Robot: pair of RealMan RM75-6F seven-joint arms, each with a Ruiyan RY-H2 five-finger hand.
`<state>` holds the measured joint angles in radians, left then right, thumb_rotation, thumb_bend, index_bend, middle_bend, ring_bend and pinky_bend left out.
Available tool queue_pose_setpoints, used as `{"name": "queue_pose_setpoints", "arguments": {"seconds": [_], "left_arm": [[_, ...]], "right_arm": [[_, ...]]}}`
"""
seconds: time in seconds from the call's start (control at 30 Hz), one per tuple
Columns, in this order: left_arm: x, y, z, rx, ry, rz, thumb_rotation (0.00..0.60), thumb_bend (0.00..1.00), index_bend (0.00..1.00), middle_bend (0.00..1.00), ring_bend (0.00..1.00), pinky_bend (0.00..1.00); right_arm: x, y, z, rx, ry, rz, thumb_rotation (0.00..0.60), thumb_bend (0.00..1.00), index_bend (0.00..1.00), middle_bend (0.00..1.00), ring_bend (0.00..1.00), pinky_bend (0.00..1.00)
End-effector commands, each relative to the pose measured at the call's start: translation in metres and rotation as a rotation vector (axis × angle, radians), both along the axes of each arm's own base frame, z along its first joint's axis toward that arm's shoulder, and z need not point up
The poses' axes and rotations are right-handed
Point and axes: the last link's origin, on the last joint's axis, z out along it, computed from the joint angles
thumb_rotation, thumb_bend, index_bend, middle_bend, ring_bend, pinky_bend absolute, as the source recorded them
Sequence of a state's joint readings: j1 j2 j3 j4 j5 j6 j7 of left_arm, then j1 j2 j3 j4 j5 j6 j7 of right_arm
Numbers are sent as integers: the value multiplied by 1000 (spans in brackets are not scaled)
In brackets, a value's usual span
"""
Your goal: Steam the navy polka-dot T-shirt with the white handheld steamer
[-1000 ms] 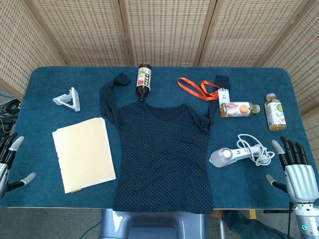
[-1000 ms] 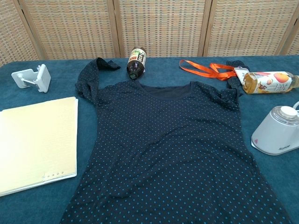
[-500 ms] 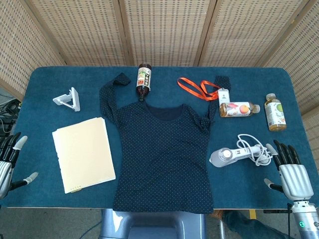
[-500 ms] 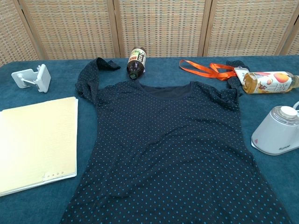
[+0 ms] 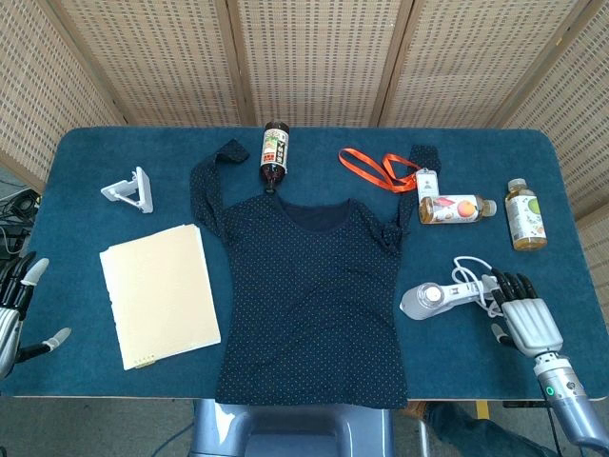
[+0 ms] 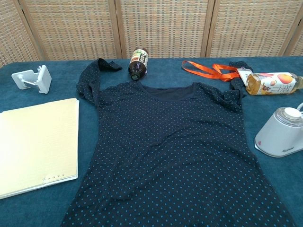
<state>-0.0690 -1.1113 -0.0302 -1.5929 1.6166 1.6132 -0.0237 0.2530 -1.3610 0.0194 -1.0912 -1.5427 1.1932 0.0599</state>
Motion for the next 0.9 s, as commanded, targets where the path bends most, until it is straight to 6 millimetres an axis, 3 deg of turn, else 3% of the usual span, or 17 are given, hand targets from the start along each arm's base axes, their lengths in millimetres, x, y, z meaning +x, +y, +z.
{"name": "queue_pose_setpoints", "arguments": {"seconds": [0.03,0.9], "left_arm": [[0,-1,2,4,-4,-1,600,0,0,0,0,0],[-2,3,1,8,3,13,600,0,0,0,0,0]], "right_arm": [[-1,-8,-5,0,12,7,600,513,0,0,0,0],[27,-48,-38,43,77,116,600,511,0,0,0,0]]}}
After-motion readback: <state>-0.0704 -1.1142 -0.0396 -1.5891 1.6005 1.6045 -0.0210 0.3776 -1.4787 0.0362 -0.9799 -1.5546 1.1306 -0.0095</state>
